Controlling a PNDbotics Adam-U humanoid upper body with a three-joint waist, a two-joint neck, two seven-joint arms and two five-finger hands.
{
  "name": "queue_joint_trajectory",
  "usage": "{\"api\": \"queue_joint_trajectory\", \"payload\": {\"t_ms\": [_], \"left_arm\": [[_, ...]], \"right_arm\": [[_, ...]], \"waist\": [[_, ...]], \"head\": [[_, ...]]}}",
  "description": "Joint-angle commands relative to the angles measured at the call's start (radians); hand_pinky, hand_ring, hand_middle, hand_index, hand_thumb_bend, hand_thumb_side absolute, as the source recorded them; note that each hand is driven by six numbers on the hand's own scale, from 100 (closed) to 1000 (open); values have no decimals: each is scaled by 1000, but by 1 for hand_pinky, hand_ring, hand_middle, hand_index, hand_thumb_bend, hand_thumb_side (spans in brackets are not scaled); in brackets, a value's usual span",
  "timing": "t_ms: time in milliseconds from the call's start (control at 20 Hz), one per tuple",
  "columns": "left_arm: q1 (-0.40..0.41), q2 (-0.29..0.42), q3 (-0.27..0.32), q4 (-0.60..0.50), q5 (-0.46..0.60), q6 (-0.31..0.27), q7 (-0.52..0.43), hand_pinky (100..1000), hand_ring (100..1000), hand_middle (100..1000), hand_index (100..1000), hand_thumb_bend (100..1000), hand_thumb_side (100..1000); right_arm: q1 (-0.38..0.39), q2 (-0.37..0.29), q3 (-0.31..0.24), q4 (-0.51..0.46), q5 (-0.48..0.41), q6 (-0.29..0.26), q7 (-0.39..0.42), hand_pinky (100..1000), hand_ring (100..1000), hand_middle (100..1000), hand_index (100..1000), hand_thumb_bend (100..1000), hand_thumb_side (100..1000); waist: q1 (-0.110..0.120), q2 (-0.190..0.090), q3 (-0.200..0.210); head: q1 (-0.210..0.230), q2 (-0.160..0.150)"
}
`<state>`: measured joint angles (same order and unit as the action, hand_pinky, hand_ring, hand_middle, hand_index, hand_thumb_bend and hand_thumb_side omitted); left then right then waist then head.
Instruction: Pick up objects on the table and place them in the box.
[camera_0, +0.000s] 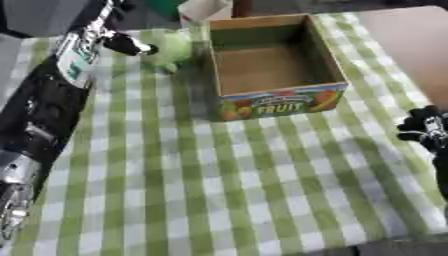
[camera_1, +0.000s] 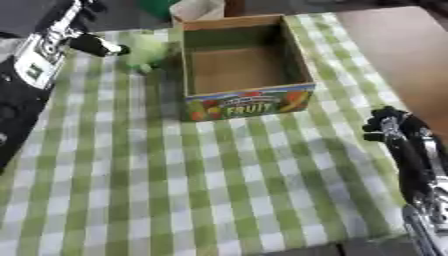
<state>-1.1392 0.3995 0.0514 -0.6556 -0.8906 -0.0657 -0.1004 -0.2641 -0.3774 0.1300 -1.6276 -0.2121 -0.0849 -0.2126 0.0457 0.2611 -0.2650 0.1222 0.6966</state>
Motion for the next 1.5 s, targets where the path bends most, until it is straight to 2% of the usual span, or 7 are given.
{"api": "queue_joint_trajectory", "payload": {"t_ms": [50, 700, 800, 950, 1050, 1300, 1500], "left_arm": [[-26, 1, -1, -31, -82, -9, -4, 662, 758, 765, 795, 831, 183], [8, -46, 6, -43, -211, 33, 175, 666, 771, 791, 816, 801, 100], [14, -50, 4, -34, -210, 41, 188, 645, 747, 765, 794, 729, 125], [21, -52, 6, -23, -204, 58, 193, 599, 663, 666, 738, 445, 188], [25, -53, 8, -12, -188, 71, 180, 574, 620, 617, 702, 309, 205], [28, -48, 10, -3, -131, 83, 129, 485, 483, 470, 543, 203, 177], [29, -40, 13, -21, -105, 101, 169, 400, 367, 334, 413, 149, 148]], "right_arm": [[-12, -26, -2, -19, 4, -1, 4, 616, 626, 551, 661, 100, 615], [-21, -21, -1, -20, 3, -2, 2, 616, 626, 550, 660, 100, 622], [-22, -20, -1, -20, 3, -3, 2, 616, 626, 550, 661, 100, 623], [-22, -20, -2, -20, 3, -3, 2, 616, 626, 550, 660, 100, 623], [-21, -20, -2, -19, 3, -3, 2, 616, 626, 550, 660, 100, 623], [-19, -19, -3, -18, 3, -3, 3, 616, 626, 550, 660, 100, 621], [-17, -19, -4, -17, 3, -4, 3, 616, 626, 550, 660, 100, 620]], "waist": [[-1, -12, -5], [7, 20, -29], [7, 23, -31], [7, 24, -31], [7, 23, -29], [5, 15, -25], [2, 8, -20]], "head": [[6, -15], [10, -36], [10, -37], [8, -37], [8, -36], [5, -34], [4, -32]]}}
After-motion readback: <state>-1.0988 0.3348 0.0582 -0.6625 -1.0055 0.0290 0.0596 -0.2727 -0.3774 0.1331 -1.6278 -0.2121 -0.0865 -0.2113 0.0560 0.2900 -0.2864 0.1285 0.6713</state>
